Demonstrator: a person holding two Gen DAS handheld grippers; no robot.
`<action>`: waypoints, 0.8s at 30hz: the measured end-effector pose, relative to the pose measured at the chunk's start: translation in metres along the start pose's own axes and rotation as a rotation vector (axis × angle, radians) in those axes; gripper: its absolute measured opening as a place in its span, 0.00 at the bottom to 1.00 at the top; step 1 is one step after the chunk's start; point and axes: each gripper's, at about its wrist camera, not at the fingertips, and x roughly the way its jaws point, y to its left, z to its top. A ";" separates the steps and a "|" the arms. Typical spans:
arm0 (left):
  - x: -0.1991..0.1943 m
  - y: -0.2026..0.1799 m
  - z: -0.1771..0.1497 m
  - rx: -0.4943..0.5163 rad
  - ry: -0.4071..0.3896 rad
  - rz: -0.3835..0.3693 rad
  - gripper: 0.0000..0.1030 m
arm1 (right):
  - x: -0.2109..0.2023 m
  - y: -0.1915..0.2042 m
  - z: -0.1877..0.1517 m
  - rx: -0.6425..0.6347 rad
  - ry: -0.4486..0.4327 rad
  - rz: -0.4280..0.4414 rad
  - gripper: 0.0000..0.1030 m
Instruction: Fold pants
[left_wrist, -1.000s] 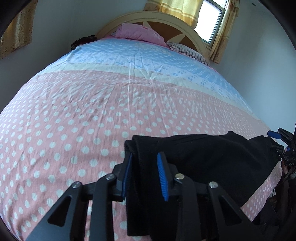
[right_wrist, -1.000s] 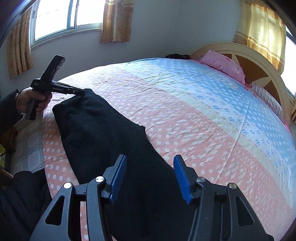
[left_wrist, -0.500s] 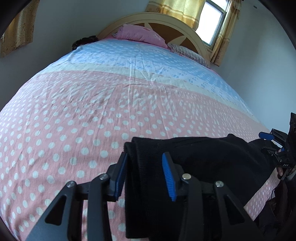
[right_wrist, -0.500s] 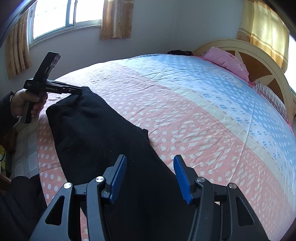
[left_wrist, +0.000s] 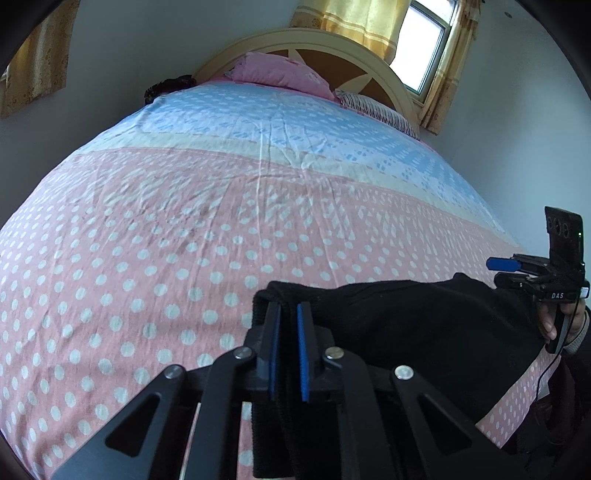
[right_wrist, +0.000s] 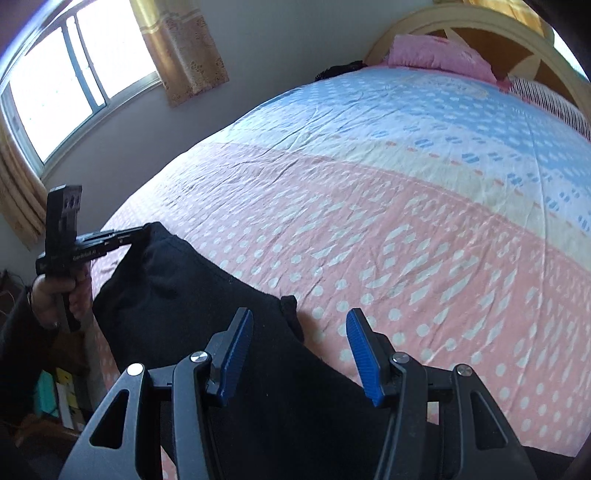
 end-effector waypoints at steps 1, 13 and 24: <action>0.000 0.000 0.000 -0.002 0.001 -0.003 0.09 | 0.008 -0.004 0.003 0.038 0.028 0.037 0.51; -0.019 0.003 0.021 -0.002 -0.034 -0.082 0.07 | 0.004 -0.006 0.007 0.123 0.019 0.125 0.05; 0.016 0.027 0.011 -0.085 0.010 -0.070 0.26 | 0.016 0.005 -0.002 0.045 0.043 -0.050 0.53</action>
